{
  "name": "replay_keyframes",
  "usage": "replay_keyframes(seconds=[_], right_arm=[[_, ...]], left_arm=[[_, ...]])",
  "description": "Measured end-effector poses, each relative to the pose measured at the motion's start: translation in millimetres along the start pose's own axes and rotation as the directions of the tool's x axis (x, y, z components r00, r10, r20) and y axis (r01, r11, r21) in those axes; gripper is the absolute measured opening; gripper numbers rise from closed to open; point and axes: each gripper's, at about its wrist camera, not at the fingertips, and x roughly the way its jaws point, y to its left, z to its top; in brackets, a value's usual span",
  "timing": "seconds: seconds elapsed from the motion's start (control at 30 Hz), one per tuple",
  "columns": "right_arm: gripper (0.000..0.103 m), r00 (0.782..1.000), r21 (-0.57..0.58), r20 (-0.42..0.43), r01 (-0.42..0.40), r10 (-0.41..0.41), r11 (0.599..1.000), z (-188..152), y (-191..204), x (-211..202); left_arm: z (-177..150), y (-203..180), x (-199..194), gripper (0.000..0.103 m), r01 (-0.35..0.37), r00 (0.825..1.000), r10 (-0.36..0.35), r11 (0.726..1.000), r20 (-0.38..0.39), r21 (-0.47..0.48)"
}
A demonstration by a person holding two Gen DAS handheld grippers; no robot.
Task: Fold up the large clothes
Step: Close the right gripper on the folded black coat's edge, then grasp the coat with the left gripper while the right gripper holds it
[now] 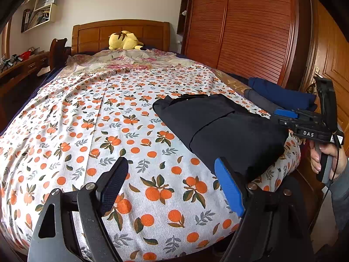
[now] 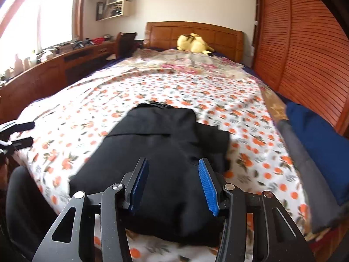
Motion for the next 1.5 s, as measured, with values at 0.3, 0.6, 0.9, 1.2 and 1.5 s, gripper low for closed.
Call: replay_keyframes(seconds=[0.3,0.6,0.9,1.2,1.5], right_arm=[[0.05,0.988,0.019,-0.155,-0.007,0.01,1.0,-30,-7,61],[0.05,0.991,0.016,-0.136,0.021,-0.019,1.0,-51,-8,70],[0.05,0.989,0.118,-0.091,0.123,-0.113,0.985,-51,2,36],[0.05,0.968,0.209,-0.067,0.252,-0.244,0.945,-70,-20,-10],[0.059,0.986,0.331,-0.139,0.135,-0.093,0.934,-79,-51,25]], left_arm=[[2,2,20,0.082,-0.007,1.0,0.007,1.0,-0.014,0.013],[3,1,66,0.082,0.028,0.997,-0.025,0.999,-0.073,0.032],[31,-13,102,0.082,0.07,0.995,-0.061,0.99,-0.074,0.122],[60,-29,129,0.082,0.071,0.997,-0.063,0.98,-0.049,0.184],[81,-21,162,0.082,0.052,0.996,-0.043,0.99,-0.075,0.134]])
